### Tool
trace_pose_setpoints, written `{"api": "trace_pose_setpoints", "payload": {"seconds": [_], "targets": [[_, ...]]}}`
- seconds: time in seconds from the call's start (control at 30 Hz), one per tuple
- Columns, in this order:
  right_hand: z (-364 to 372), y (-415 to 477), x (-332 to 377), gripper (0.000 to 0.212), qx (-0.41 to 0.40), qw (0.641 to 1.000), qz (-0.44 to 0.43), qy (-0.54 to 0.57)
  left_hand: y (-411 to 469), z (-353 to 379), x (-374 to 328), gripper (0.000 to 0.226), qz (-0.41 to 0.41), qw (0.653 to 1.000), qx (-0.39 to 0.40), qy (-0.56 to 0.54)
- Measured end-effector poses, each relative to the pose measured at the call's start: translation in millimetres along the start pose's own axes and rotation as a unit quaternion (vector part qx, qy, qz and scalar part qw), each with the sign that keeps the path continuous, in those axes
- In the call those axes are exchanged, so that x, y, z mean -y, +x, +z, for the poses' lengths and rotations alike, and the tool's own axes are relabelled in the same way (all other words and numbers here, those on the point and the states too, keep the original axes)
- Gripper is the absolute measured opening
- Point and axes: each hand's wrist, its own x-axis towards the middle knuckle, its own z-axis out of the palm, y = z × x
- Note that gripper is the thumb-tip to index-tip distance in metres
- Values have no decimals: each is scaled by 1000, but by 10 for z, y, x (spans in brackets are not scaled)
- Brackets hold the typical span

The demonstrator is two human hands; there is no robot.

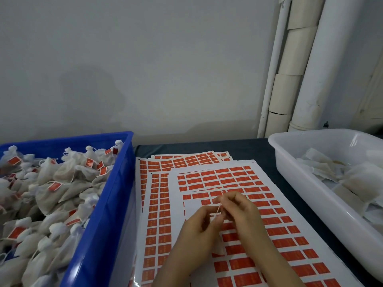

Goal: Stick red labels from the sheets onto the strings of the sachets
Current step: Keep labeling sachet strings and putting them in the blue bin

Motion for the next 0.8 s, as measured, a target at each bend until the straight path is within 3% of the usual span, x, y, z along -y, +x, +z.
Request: {"api": "trace_pose_setpoints", "payload": {"seconds": [0.1,0.2,0.3,0.53,0.67,0.77,0.8], "targets": [[10,-6,5,10,23,996,-28,-80,36,-47,-16,40,-21,997,-64,-39],[43,-12,-2,12,24,993,-52,-103,80,-89,-28,27,-28,989,-123,-75],[72,-23,-16,13,47,991,-61,-112,96,-113,-21,9,-35,984,-118,-127],[125,-24,-65,17,66,979,-73,-179,102,-162,-44,12,-59,971,-106,-208],[146,-7,-110,16,74,973,-68,-207,118,-141,-17,13,-73,970,-116,-199],[156,24,-144,6,52,962,-76,-256,175,-150,94,13,-90,968,-213,-100],[159,42,-175,15,41,951,-64,-301,194,-138,117,11,-94,966,-236,-45]]}}
